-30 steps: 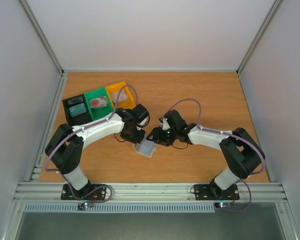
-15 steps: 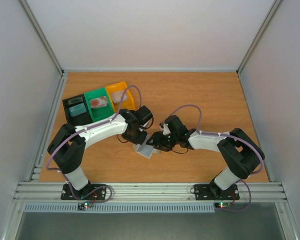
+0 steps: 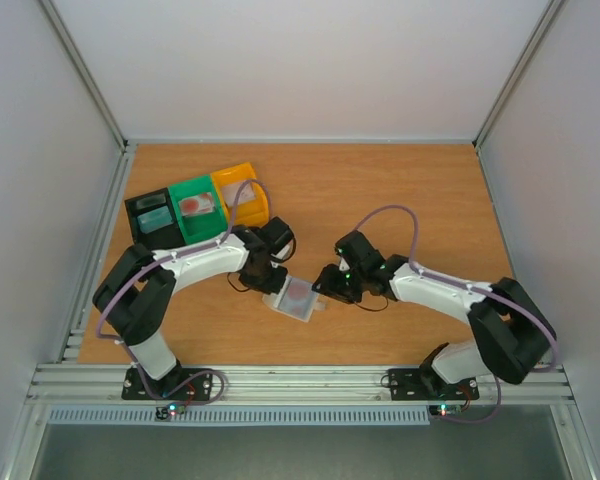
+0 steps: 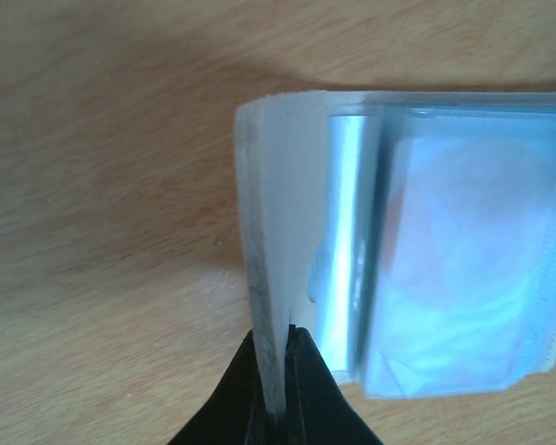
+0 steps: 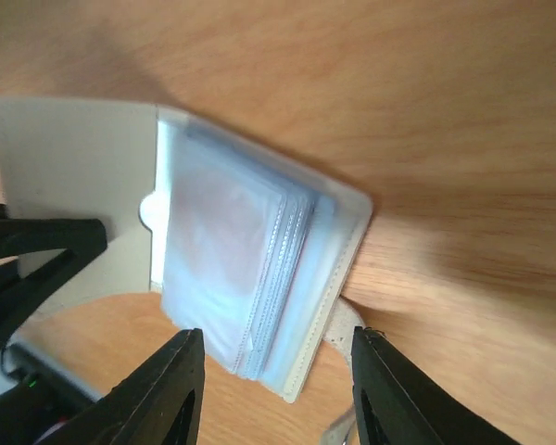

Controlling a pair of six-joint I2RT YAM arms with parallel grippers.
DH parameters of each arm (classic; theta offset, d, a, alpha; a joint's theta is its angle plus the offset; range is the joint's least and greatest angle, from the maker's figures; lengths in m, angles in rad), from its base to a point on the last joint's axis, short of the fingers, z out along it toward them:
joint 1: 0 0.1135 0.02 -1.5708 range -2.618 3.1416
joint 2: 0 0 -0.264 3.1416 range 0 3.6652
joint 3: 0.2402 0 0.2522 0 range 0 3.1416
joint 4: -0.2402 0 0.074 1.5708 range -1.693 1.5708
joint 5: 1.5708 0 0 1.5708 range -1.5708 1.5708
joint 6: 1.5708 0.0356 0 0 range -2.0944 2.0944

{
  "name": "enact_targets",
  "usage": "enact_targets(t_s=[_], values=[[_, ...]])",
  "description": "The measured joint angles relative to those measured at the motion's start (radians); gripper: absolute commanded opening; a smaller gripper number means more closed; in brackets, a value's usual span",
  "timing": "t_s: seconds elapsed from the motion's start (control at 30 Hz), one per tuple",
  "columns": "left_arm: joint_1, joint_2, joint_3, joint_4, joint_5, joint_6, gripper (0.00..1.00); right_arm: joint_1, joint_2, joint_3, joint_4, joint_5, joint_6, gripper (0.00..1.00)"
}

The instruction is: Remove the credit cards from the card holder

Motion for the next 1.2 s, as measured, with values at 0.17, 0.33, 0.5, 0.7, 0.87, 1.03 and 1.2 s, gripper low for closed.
enact_targets(t_s=[0.17,0.33,0.5,0.7,0.87,1.03,1.2], values=[[0.061,0.000,-0.086,0.097,0.131,-0.013,0.00,0.047,-0.044,0.169,-0.225,0.167,-0.072,0.39],[0.105,0.000,-0.131,0.164,0.225,-0.026,0.00,0.111,0.053,0.298,-0.306,0.256,-0.099,0.38],[0.112,-0.004,-0.156,0.208,0.268,-0.035,0.00,0.141,0.161,0.330,-0.351,0.275,-0.103,0.38],[0.122,-0.010,-0.176,0.235,0.290,-0.050,0.00,0.145,0.190,0.329,-0.362,0.268,-0.101,0.40],[0.123,-0.013,-0.182,0.245,0.298,-0.053,0.00,0.145,0.217,0.329,-0.360,0.259,-0.100,0.41],[0.122,-0.013,-0.185,0.251,0.303,-0.054,0.00,0.147,0.267,0.329,-0.348,0.231,-0.098,0.41],[0.123,-0.013,-0.185,0.252,0.303,-0.056,0.00,0.147,0.272,0.329,-0.341,0.222,-0.098,0.41]])
